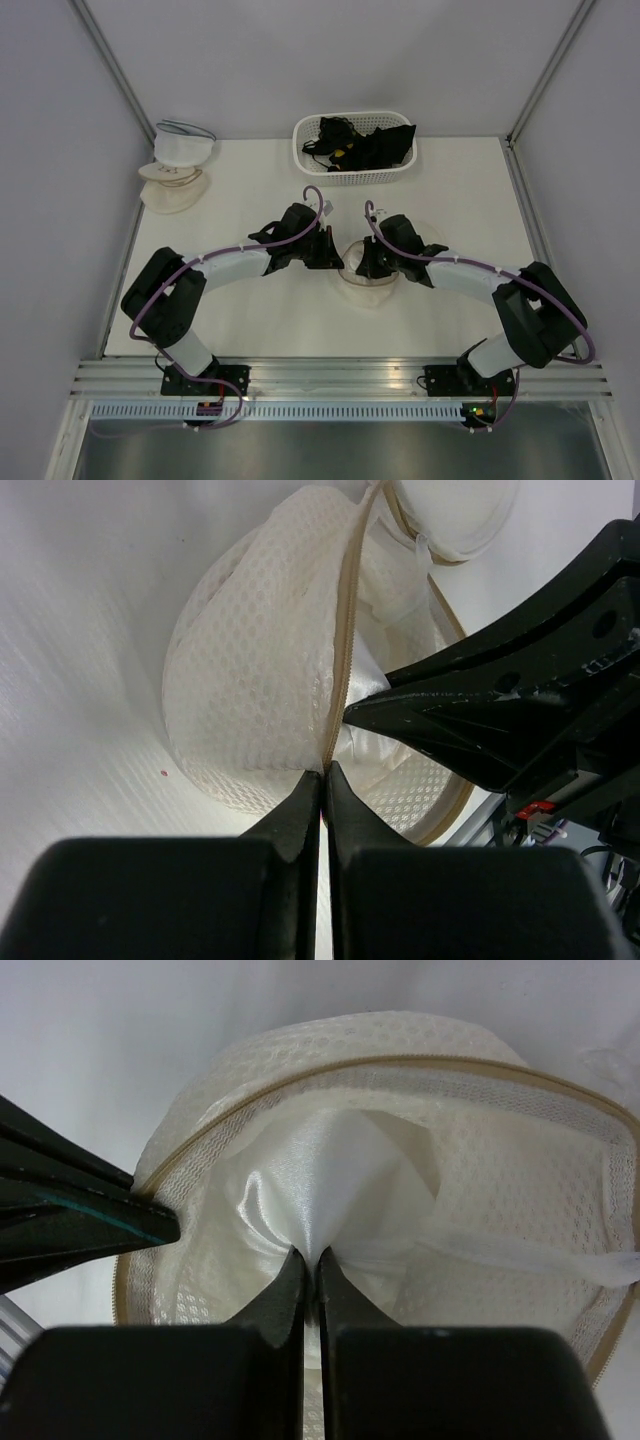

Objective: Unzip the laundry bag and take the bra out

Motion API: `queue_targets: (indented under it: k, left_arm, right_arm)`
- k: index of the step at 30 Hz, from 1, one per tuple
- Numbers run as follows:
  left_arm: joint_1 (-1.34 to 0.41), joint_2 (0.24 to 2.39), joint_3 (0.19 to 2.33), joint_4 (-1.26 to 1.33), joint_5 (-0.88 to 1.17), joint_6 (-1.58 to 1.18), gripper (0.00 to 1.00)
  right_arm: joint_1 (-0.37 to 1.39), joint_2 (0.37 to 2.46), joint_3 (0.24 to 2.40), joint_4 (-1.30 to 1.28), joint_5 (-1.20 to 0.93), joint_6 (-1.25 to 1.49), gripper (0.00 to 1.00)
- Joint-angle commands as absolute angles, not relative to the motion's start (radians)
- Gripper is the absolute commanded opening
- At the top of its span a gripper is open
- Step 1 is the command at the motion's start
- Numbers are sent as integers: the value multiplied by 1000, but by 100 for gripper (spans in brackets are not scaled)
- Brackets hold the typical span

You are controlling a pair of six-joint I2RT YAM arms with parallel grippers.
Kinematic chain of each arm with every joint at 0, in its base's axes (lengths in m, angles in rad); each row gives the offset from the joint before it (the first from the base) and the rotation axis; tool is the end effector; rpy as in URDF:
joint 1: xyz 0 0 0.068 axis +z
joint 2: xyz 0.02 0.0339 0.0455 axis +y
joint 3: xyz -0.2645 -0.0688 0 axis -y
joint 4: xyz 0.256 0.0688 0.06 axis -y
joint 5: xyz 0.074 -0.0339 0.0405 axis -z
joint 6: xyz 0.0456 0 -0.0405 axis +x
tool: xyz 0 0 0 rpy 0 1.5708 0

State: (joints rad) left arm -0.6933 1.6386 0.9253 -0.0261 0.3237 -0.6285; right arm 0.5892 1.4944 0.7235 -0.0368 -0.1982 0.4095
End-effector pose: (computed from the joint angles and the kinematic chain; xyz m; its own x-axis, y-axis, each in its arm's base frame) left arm 0.2656 -0.2396 0.1763 -0.8817 0.0079 -0.4717 0.3316 0.7215 -0.6078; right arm 0.2505 0.1782 0.1561 -0.8131 -0.0740 -0.5774 -0.3643 0.8382 0.4057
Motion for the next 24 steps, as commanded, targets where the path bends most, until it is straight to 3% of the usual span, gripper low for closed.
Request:
queue_targets:
  k: [1,13,24]
  left_arm:
    - [-698,1629,922,26,331,-638,2]
    - [-690,1611,922,6,275,-638,2]
    - [-687,1618,927,-18,287,-640,2]
  right_arm:
    - [601,1479,756,-54,-209,402,0]
    - [600,1178,850,-264,-6,384,0]
    - [588,1042,851,56,-70,468,0]
